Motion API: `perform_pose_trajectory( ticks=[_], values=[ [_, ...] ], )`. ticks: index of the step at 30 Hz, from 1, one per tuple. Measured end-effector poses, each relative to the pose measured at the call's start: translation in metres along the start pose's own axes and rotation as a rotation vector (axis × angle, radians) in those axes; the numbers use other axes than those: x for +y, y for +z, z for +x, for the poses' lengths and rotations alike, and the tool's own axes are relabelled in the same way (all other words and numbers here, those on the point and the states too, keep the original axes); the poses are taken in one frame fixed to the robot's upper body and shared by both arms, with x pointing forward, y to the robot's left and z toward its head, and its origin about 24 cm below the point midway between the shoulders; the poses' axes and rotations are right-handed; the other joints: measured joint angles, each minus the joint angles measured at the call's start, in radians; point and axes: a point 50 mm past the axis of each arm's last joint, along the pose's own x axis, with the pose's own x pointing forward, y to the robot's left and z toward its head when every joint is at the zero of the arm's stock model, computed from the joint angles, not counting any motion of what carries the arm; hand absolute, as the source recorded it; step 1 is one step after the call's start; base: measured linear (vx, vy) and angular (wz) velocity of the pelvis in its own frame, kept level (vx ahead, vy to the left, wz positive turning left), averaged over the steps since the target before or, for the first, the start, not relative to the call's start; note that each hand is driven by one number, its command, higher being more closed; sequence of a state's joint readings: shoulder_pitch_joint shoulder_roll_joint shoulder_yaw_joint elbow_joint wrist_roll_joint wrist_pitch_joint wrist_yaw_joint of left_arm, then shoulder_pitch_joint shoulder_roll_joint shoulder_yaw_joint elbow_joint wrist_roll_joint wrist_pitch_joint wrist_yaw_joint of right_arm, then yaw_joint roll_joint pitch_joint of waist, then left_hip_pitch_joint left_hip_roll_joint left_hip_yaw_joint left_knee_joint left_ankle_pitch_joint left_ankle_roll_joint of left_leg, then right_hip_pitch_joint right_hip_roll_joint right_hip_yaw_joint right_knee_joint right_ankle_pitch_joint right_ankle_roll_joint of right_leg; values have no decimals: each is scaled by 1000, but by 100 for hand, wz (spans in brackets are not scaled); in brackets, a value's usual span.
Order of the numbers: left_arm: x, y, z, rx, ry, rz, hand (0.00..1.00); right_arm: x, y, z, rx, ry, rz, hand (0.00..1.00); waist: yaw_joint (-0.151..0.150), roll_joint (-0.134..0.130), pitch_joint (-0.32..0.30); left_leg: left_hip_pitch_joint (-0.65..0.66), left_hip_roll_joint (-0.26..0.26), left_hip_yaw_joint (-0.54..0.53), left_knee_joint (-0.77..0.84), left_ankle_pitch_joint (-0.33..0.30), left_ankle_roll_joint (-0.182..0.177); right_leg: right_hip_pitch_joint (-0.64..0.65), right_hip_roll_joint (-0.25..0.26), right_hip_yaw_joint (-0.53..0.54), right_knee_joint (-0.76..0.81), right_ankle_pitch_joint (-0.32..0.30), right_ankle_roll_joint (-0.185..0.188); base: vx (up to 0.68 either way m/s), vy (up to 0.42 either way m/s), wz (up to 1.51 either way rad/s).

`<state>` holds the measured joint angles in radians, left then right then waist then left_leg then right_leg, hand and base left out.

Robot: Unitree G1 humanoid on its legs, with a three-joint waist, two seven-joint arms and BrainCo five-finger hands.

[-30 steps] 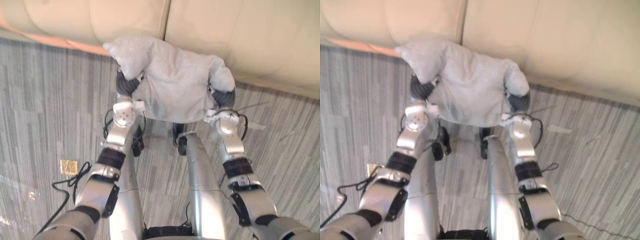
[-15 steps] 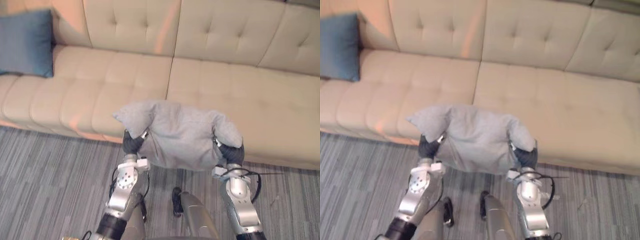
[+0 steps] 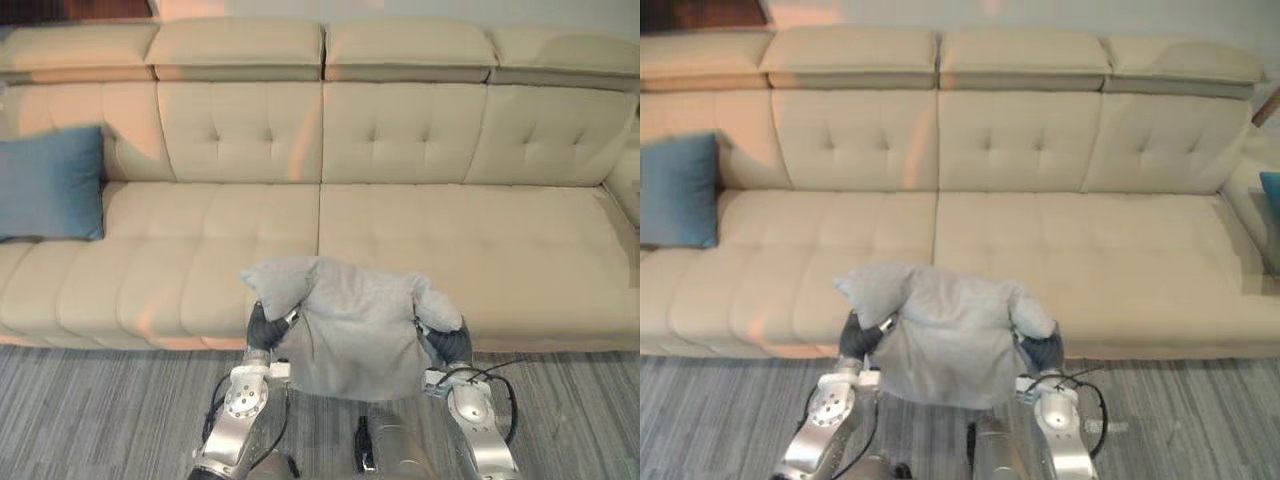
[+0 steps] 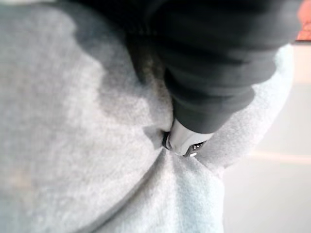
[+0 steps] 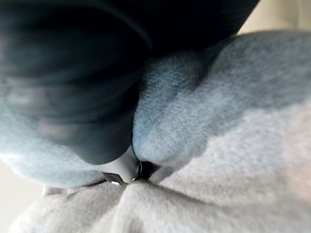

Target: Pick up cushions and gather them together orderly.

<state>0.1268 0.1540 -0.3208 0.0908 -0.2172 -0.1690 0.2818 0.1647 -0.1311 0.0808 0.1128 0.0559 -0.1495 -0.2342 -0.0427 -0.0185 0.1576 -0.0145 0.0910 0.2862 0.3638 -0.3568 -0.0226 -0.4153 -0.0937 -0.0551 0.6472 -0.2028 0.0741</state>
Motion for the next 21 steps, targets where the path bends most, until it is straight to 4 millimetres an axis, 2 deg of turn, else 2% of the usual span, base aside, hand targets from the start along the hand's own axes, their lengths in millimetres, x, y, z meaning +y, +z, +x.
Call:
perform_pose_trajectory(
  ticks=[2, 3, 4, 5, 7, 8, 9, 10, 12, 13, 15, 16, 17, 18, 19, 21],
  values=[
    [0, -1, -1, 5, -7, 2, 100, -2, 0, 0, -3, 1, -23, 100, -13, -3, -7, 13, -6, -26, -35, 1, -13, 4, 16, 8, -222, 82, 10, 244, -101, 27],
    [-1, -2, -2, 10, -14, 2, 100, -3, -1, -1, 0, -1, -27, 100, -21, -10, -12, 21, -13, -46, -35, -8, -46, 19, 14, 23, -294, 193, -29, 302, -134, 21],
    [-7, -6, -2, 27, -24, -9, 100, -9, -1, 0, 0, -6, -48, 100, -21, 19, -13, 35, 7, -52, -30, -18, -63, 14, 32, 22, -262, 182, -64, 409, -150, 9],
    [-12, -8, -4, 40, -40, -17, 100, -15, -1, 1, 0, -18, -62, 100, -14, 52, -25, 43, 30, -70, -28, -8, -82, 13, 49, 3, -238, 145, -76, 321, -90, -5],
    [-16, -7, -3, 37, -65, -24, 100, -20, 0, 2, -4, -38, -65, 100, -17, 69, -35, 17, 53, -124, 50, 16, -110, 32, 66, -20, -230, 121, -98, 428, -150, 1],
    [-19, -7, -3, 37, -69, -35, 100, -22, 1, 1, -7, -44, -66, 100, -16, 73, -36, -20, 78, -149, 173, 46, -119, 75, 83, -34, -251, 111, -114, 448, -165, 4],
    [-20, -7, -3, 38, -70, -39, 100, -23, 1, 1, -9, -47, -66, 100, -16, 73, -36, -33, 87, -153, 221, 64, -118, 95, 86, -38, -261, 108, -119, 440, -124, 12],
    [-24, -9, -4, 44, -91, -43, 100, -28, 6, -5, -26, -66, -60, 100, -8, 72, -36, -97, 128, -152, 420, 121, -99, 186, 91, -48, -311, 102, -128, 332, -59, 13],
    [-26, -9, -4, 44, -106, -43, 100, -31, 12, -8, -53, -79, -55, 100, -4, 71, -38, -139, 156, -110, 506, 114, -88, 240, 89, -52, -346, 100, -130, 226, -25, 11],
    [-28, -9, -4, 43, -111, -45, 100, -32, 16, -9, -74, -84, -52, 100, -4, 67, -42, -169, 166, -83, 509, 100, -68, 262, 81, -52, -368, 100, -130, 139, 21, 7],
    [-30, -7, -2, 34, -125, -49, 100, -35, 22, -6, -104, -98, -48, 100, 0, 65, -43, -219, 155, -74, 409, 77, -44, 277, 62, -52, -398, 100, -129, 138, 93, 4],
    [-32, -6, -1, 32, -140, -45, 100, -38, 22, -5, -101, -109, -50, 100, 2, 65, -43, -229, 137, -89, 290, 86, -41, 277, 51, -52, -398, 97, -117, 57, 170, 4],
    [-34, -6, 0, 33, -149, -43, 100, -40, 19, -4, -89, -113, -61, 100, 1, 79, -46, -209, 107, -133, 81, 196, -41, 274, 54, -49, -390, 87, -94, 30, 177, 1],
    [-35, -6, 0, 33, -152, -44, 100, -42, 19, -4, -88, -113, -69, 100, 1, 92, -47, -204, 107, -156, 34, 224, -63, 273, 64, -45, -389, 83, -87, 29, 215, -10],
    [-33, -9, -1, 44, -153, -28, 100, -41, 11, -3, -48, -115, -69, 100, 2, 81, -48, -170, 90, -167, -9, 199, -100, 275, 60, -24, -386, 73, -65, 28, 186, -14],
    [-29, -12, -2, 56, -158, -6, 100, -37, 2, -6, -8, -120, -50, 100, 3, 55, -50, -142, 60, -151, -60, 211, -82, 280, 33, 0, -402, 84, -43, 37, 167, -15]
  ],
)
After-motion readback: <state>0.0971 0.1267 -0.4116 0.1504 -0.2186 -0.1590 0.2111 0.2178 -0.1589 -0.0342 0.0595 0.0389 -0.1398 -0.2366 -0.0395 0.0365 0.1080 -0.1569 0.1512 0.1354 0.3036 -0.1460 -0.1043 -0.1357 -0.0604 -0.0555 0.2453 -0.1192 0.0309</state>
